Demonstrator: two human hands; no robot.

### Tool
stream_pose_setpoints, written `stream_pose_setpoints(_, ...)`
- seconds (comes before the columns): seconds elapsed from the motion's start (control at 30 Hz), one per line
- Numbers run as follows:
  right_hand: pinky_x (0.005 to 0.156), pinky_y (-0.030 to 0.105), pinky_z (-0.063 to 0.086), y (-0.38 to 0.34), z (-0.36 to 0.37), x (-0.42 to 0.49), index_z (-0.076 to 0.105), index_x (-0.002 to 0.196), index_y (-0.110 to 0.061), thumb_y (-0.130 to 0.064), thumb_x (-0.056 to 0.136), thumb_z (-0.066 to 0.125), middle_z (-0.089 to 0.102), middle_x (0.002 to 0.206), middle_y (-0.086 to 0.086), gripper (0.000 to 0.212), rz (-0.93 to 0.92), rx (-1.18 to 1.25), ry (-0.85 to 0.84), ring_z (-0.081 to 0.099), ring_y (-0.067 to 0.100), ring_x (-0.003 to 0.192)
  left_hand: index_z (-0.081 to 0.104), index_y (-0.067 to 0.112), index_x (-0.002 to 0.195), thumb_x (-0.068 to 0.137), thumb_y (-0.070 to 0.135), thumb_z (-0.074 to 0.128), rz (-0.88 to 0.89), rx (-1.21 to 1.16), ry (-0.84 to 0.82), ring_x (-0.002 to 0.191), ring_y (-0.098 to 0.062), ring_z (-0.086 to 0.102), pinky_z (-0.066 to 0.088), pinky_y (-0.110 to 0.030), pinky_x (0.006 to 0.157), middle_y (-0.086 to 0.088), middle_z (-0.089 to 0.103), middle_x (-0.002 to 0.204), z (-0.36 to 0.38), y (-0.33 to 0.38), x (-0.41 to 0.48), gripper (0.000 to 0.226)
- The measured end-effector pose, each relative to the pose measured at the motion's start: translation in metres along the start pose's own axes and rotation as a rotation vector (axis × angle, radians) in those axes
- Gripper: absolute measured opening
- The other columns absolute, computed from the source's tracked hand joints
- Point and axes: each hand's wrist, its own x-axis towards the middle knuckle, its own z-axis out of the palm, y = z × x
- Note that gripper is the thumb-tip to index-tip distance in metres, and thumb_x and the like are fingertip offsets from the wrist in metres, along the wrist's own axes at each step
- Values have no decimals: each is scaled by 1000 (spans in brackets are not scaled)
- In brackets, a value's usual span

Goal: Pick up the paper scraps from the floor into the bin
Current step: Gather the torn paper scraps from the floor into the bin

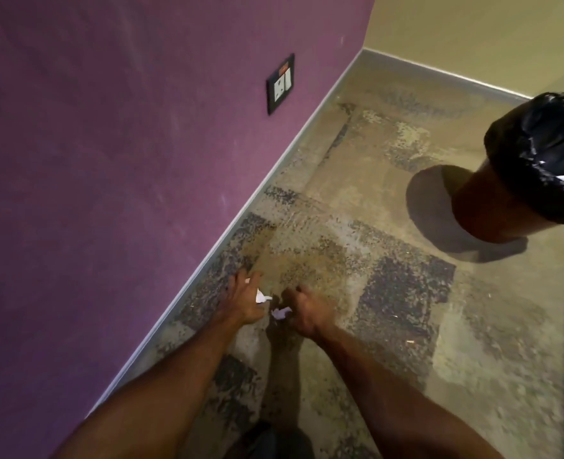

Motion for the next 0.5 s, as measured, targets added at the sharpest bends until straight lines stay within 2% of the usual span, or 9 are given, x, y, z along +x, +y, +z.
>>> stream_pose_setpoints(0.1,86,43,55,-9,35,2,54,142,-31,-38,100,67,48,142,8,44,-17,-136,38,60,33,122,28,44,156,89,44,76,16,9,29,147,-40,32,42,-59,113,-8,24,160,17,-12,-4,82)
stream_pose_setpoints(0.17,91,49,58,-11,48,-1,48,147,-37,-32,104,63,44,144,7,46,-11,-150,67,52,31,130,35,46,146,91,36,75,7,2,69,139,-38,38,47,-60,107,-6,28,152,25,-11,-4,69)
stream_pose_setpoints(0.3,82,51,61,-5,53,-1,53,143,-28,-32,106,59,44,145,11,38,-82,-187,128,47,33,134,45,35,135,93,16,70,-40,22,140,128,-40,48,56,-56,95,-12,34,144,22,8,-1,53)
stream_pose_setpoints(0.4,85,47,59,6,51,3,61,135,-22,-33,106,60,47,144,10,31,-151,-185,98,48,31,133,45,28,140,95,22,72,-61,53,121,122,-39,54,57,-50,96,-15,35,144,17,18,4,53)
stream_pose_setpoints(0.5,88,42,56,16,47,2,70,125,-19,-27,103,65,56,135,8,23,-207,-96,117,54,27,124,41,29,146,95,30,72,-40,62,121,118,-35,59,60,-46,94,-14,35,146,12,26,4,59)
